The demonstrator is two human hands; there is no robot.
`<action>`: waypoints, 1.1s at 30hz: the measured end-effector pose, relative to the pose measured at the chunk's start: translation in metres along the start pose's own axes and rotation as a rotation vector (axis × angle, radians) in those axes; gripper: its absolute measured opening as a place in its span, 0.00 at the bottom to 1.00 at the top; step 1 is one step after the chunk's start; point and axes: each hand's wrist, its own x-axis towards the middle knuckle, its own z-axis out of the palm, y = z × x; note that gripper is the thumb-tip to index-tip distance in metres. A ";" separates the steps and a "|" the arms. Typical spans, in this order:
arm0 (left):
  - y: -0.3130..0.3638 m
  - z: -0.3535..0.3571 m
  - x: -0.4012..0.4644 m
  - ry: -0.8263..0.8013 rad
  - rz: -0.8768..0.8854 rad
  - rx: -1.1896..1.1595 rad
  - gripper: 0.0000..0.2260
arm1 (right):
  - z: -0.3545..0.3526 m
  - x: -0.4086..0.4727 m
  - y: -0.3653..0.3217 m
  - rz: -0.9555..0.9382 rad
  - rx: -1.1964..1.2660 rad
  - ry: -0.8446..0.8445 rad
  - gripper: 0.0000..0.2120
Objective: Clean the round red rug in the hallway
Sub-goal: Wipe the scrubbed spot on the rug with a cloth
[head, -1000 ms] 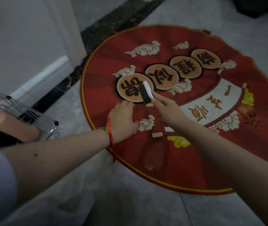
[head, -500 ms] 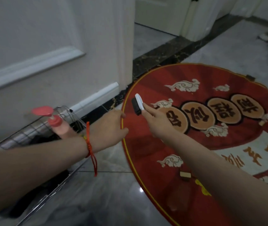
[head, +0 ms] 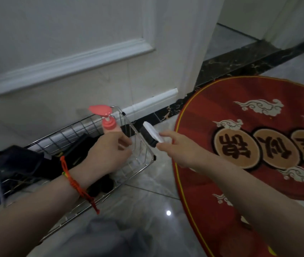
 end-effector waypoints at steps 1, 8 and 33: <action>-0.009 -0.005 -0.003 -0.007 -0.010 0.000 0.03 | 0.005 -0.001 -0.006 0.004 -0.048 -0.041 0.20; -0.053 -0.025 -0.004 -0.034 -0.117 0.036 0.04 | 0.033 0.006 -0.035 0.004 -0.421 -0.220 0.19; -0.128 0.033 0.053 -0.153 0.400 0.668 0.05 | 0.088 0.058 -0.056 -0.096 -1.169 -0.064 0.13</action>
